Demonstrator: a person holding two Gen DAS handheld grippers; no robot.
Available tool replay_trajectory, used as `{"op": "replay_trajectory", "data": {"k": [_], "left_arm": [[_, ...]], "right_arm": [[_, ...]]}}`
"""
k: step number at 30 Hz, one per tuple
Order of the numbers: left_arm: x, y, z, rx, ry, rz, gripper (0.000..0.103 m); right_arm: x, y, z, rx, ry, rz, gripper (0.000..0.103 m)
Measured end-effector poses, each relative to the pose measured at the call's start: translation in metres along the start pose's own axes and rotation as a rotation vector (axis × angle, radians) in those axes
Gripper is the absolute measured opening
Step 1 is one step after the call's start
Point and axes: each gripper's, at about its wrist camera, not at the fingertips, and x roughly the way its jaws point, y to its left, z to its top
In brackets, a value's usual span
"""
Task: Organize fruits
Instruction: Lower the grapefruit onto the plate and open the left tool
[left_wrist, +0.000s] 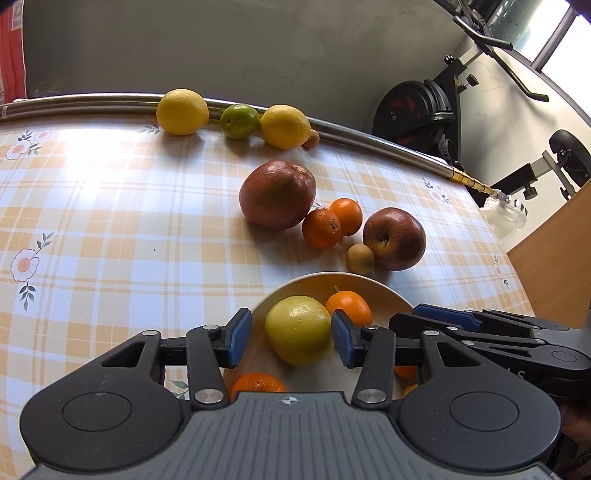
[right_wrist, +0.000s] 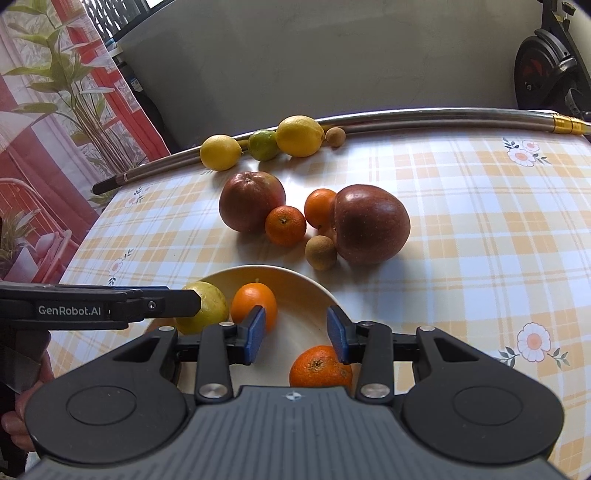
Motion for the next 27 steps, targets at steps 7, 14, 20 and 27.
{"op": "replay_trajectory", "data": {"k": [7, 14, 20, 27], "left_arm": [[-0.015, -0.003, -0.003, 0.008, -0.049, 0.011, 0.062], [-0.040, -0.010, -0.011, 0.014, -0.148, 0.089, 0.077], [-0.060, -0.011, -0.019, 0.009, -0.214, 0.136, 0.085], [-0.072, -0.009, -0.020, -0.018, -0.275, 0.196, 0.090]], "right_arm": [[-0.014, -0.002, 0.000, 0.013, -0.043, -0.013, 0.045], [-0.026, -0.004, 0.000, 0.030, -0.092, -0.034, 0.052], [-0.032, -0.006, -0.001, 0.031, -0.117, -0.057, 0.055], [-0.036, -0.009, -0.002, 0.037, -0.128, -0.065, 0.074]]}}
